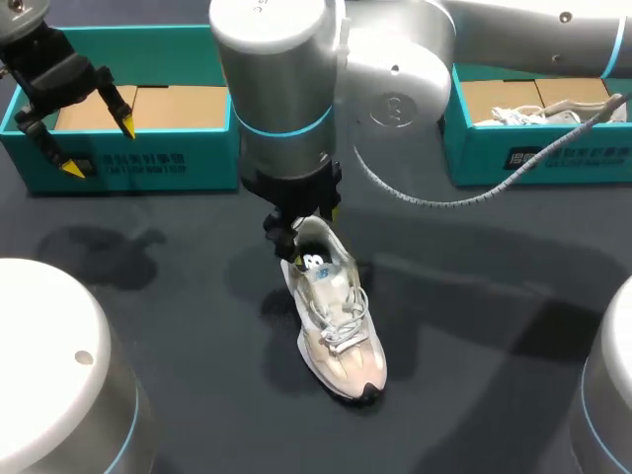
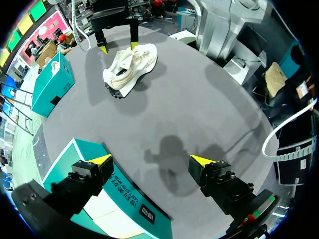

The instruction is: Take the shoe out of the shoebox, open the shoe tongue, remove and reinsert the insole, then place the shoe into the shoebox

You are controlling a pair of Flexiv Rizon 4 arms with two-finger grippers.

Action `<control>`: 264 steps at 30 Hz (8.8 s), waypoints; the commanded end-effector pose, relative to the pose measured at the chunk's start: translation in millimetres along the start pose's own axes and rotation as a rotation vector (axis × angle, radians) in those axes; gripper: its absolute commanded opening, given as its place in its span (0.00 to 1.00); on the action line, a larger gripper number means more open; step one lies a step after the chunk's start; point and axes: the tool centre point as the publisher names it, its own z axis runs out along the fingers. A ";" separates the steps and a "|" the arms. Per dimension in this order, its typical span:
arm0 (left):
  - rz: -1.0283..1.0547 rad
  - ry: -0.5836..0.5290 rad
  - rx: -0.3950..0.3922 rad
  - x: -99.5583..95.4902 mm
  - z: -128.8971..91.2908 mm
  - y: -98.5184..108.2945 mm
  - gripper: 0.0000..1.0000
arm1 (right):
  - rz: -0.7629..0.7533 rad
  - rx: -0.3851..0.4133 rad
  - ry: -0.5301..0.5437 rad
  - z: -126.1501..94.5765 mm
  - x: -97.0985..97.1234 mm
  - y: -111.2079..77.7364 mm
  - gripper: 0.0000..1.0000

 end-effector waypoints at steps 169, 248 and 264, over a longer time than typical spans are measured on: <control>0.000 0.002 -0.002 0.1 -0.5 0.0 1.00 | -0.455 0.054 -0.202 -168.6 -377.7 -77.7 0.00; 0.000 0.002 -0.002 0.1 -0.5 0.0 1.00 | 0.344 0.127 -0.196 -99.6 -655.6 -188.3 0.00; 0.000 0.002 -0.002 0.1 -0.5 0.0 1.00 | 0.500 0.127 -0.187 -95.9 -657.8 -196.1 0.00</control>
